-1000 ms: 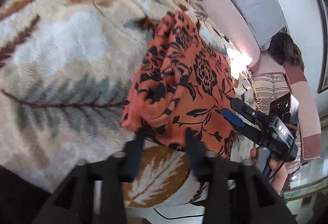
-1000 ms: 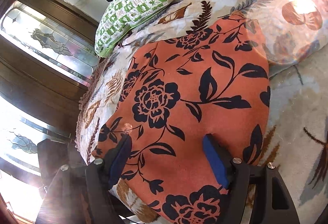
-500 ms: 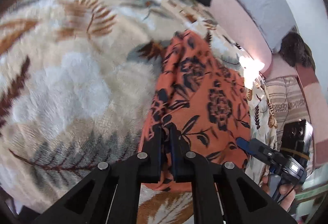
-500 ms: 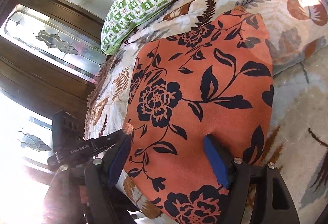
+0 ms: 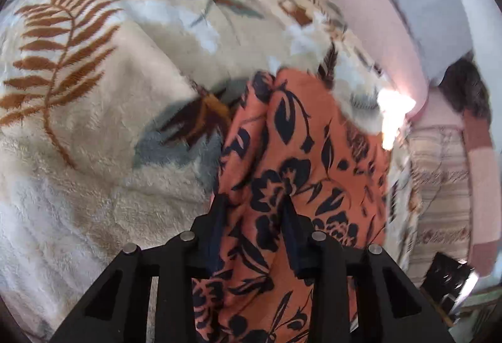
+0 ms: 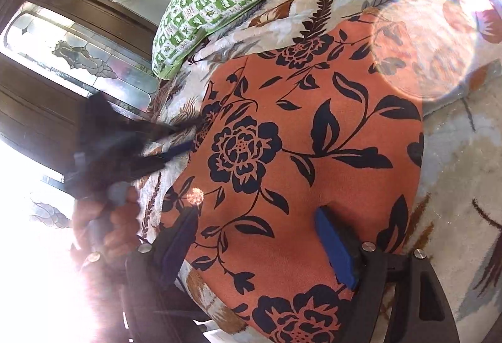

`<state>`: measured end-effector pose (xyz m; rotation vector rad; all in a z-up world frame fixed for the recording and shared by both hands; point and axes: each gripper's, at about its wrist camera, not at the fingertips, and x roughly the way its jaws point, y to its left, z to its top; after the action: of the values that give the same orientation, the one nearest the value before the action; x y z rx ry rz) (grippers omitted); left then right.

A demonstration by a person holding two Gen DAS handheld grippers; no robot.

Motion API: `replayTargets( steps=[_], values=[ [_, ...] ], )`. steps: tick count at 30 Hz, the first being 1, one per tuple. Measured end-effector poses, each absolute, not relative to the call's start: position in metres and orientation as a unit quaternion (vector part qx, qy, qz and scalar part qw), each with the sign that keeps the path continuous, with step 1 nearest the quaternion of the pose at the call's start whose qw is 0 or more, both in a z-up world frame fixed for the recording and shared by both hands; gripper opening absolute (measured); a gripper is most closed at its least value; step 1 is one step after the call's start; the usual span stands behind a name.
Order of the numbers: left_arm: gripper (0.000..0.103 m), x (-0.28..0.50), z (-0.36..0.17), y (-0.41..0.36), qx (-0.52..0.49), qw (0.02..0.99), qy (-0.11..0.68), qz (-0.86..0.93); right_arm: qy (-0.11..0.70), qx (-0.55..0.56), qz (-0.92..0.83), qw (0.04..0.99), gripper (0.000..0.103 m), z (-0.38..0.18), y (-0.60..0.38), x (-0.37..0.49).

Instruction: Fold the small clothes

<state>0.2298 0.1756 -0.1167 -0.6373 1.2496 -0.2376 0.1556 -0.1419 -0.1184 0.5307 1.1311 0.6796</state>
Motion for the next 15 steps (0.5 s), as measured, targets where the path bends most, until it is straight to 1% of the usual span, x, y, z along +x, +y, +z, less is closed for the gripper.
replayTargets(
  steps=[1,3,4,5,6,7,8,11,13,15],
  values=[
    [0.032,0.227,-0.111,0.177,-0.292,0.76,0.57,-0.111,0.52,0.239,0.31,0.759,0.08,-0.118,-0.141,0.156],
    [0.032,0.216,-0.091,0.175,-0.277,0.782,0.545,-0.122,0.521,0.231,0.309,0.761,0.081,-0.118,-0.139,0.157],
    [0.034,0.209,-0.08,0.175,-0.271,0.793,0.531,-0.123,0.521,0.229,0.309,0.762,0.082,-0.117,-0.138,0.157],
    [0.047,0.201,-0.072,0.176,-0.265,0.803,0.519,-0.125,0.522,0.228,0.309,0.762,0.082,-0.116,-0.137,0.157],
    [0.058,0.194,-0.065,0.176,-0.261,0.811,0.508,-0.123,0.522,0.23,0.307,0.762,0.082,-0.115,-0.137,0.158],
    [0.077,0.186,-0.061,0.177,-0.256,0.819,0.5,-0.118,0.521,0.235,0.305,0.762,0.082,-0.112,-0.138,0.157],
    [0.082,0.178,-0.055,0.178,-0.246,0.829,0.49,-0.111,0.518,0.242,0.305,0.762,0.082,-0.109,-0.14,0.156],
    [0.082,0.16,-0.055,0.182,-0.213,0.838,0.488,-0.12,0.489,0.267,0.304,0.773,0.082,-0.094,-0.155,0.149],
    [0.082,0.153,-0.064,0.188,-0.211,0.832,0.498,-0.124,0.468,0.287,0.294,0.782,0.083,-0.085,-0.174,0.142],
    [0.082,0.146,-0.073,0.193,-0.211,0.828,0.507,-0.109,0.454,0.313,0.276,0.787,0.09,-0.083,-0.197,0.135]
  ],
)
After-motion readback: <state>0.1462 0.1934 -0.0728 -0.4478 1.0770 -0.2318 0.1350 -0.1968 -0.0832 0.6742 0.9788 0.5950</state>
